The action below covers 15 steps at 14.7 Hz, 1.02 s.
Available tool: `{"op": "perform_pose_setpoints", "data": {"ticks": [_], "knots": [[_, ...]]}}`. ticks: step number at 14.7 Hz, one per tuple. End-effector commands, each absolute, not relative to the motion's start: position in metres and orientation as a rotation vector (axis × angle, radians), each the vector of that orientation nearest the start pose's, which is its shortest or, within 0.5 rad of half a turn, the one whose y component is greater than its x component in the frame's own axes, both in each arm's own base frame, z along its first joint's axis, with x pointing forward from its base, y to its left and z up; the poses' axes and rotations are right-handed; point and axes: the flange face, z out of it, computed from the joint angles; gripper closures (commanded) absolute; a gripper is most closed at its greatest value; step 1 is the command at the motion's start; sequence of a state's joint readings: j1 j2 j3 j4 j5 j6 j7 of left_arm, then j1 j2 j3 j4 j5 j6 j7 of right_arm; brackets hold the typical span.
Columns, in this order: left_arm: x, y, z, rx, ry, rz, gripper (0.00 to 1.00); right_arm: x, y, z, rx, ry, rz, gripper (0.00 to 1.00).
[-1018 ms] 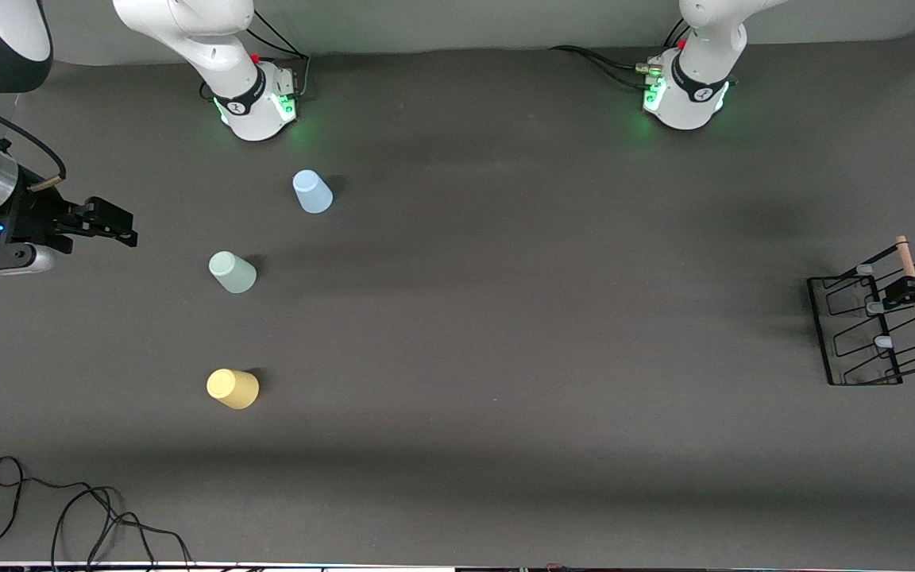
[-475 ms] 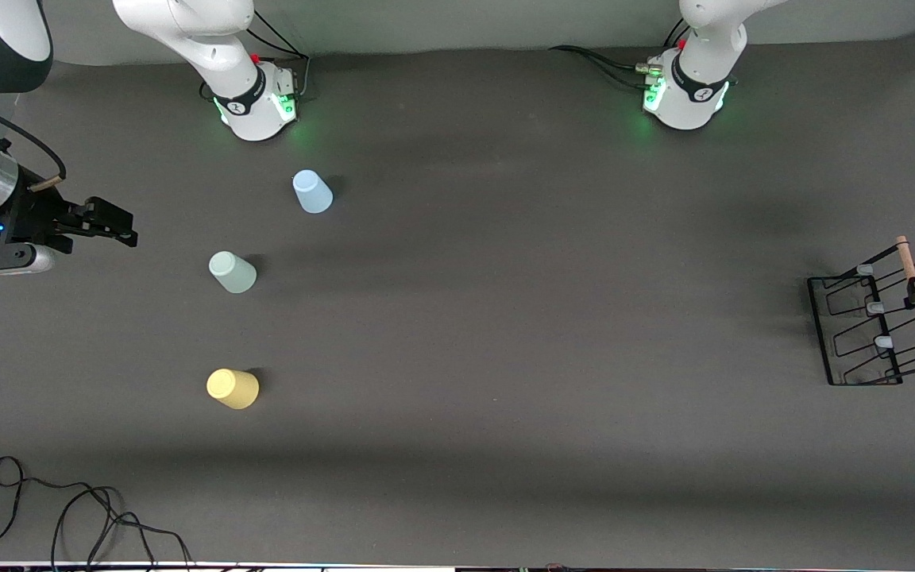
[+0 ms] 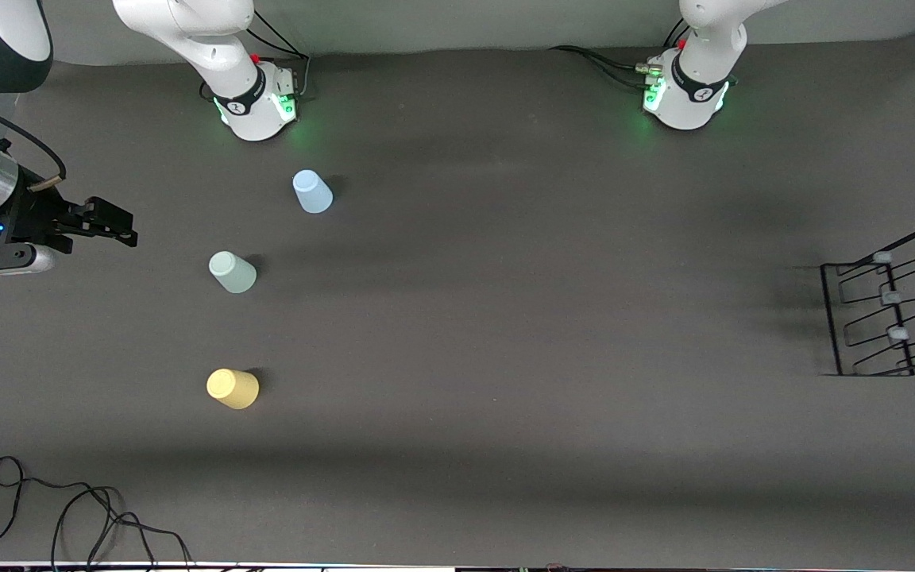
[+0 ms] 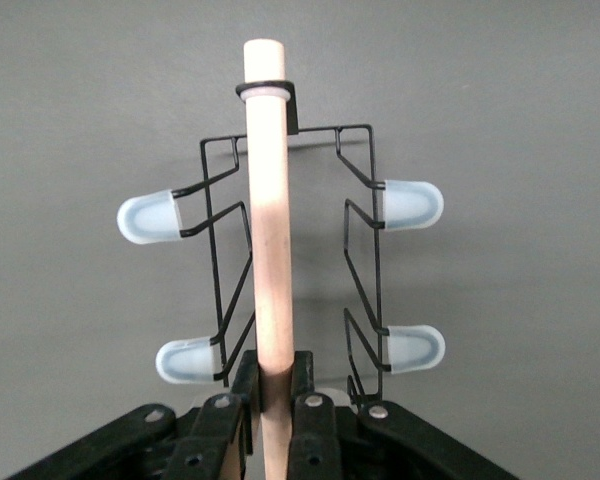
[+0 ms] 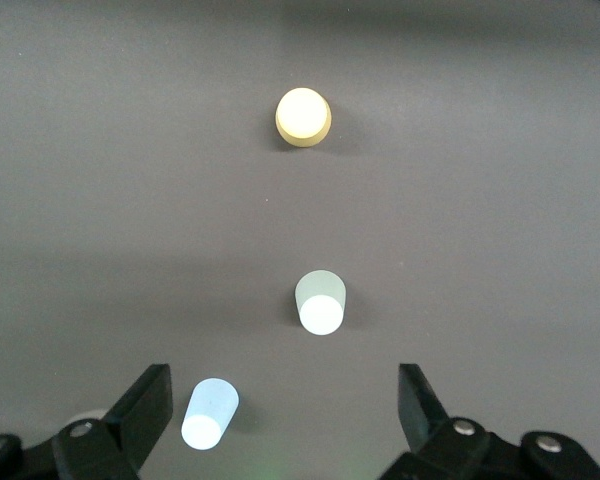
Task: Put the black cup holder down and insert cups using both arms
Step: 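Lower the left gripper onto the holder's wooden dowel and grasp it, then carry the black cup holder with the left gripper to the table middle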
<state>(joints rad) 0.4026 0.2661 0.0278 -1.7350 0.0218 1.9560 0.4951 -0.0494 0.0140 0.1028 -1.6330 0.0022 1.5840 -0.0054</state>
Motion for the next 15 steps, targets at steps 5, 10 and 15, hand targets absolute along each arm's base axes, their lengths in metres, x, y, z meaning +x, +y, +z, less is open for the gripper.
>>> {"op": "perform_pose_setpoints", "data": {"ticks": [5, 10, 15], "knots": [[0.578, 0.215, 0.569, -3.155, 0.145, 0.101, 1.0, 0.556, 0.032, 0.593, -3.143, -0.114, 0.091, 0.0], [0.596, 0.052, 0.585, -3.166, 0.03, 0.117, 1.0, 0.556, 0.032, 0.593, -3.143, -0.114, 0.091, 0.0], [0.587, -0.168, 0.577, -3.163, -0.049, 0.074, 1.0, 0.556, 0.031, 0.593, -3.143, -0.111, 0.091, 0.0]]}}
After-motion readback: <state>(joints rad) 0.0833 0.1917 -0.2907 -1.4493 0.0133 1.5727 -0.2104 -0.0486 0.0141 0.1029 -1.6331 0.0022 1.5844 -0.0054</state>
